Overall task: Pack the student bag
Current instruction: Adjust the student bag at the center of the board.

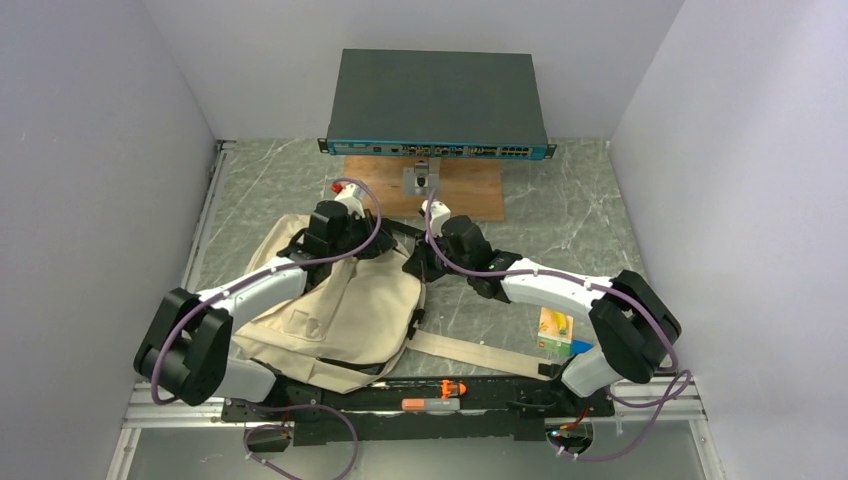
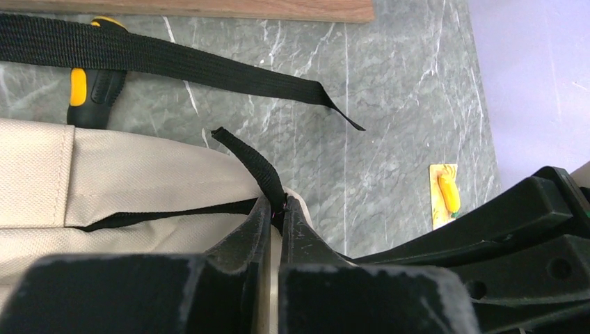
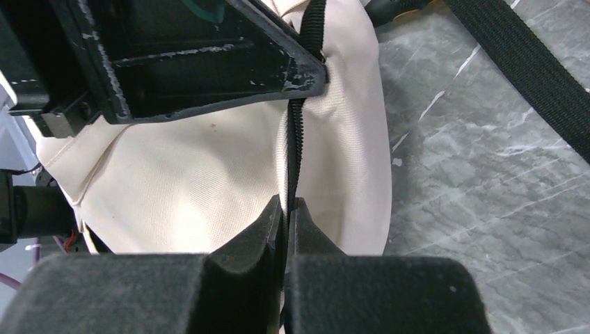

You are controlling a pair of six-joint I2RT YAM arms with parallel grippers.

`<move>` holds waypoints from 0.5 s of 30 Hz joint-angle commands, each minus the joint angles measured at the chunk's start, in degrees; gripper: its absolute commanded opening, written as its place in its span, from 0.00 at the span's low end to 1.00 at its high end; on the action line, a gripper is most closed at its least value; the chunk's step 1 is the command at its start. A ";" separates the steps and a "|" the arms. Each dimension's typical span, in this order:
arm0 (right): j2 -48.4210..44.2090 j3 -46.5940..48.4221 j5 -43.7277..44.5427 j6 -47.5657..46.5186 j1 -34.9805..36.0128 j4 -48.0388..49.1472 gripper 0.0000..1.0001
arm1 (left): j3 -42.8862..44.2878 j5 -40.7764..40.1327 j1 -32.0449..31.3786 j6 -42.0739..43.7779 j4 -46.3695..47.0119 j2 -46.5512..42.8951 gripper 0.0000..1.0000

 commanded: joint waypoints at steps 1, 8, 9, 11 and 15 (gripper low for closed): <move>-2.01 -0.51 -1.34 1.37 0.53 0.39 0.00 | 2.36 -2.42 1.99 -1.40 4.44 2.16 0.07; -1.99 -0.32 -1.38 1.48 1.24 0.23 0.00 | 2.81 -4.07 2.02 -2.00 4.03 2.70 0.18; -2.06 -0.27 -1.44 1.43 1.33 0.29 0.00 | 3.09 -4.23 2.04 -2.08 3.67 2.93 0.20; -2.17 -0.31 -1.41 1.39 1.31 0.11 0.00 | 3.52 -4.05 2.00 -1.98 3.49 3.37 0.24; -2.21 -0.63 -1.49 1.34 1.31 0.24 0.00 | 4.08 -4.15 2.00 -2.42 3.16 4.28 0.29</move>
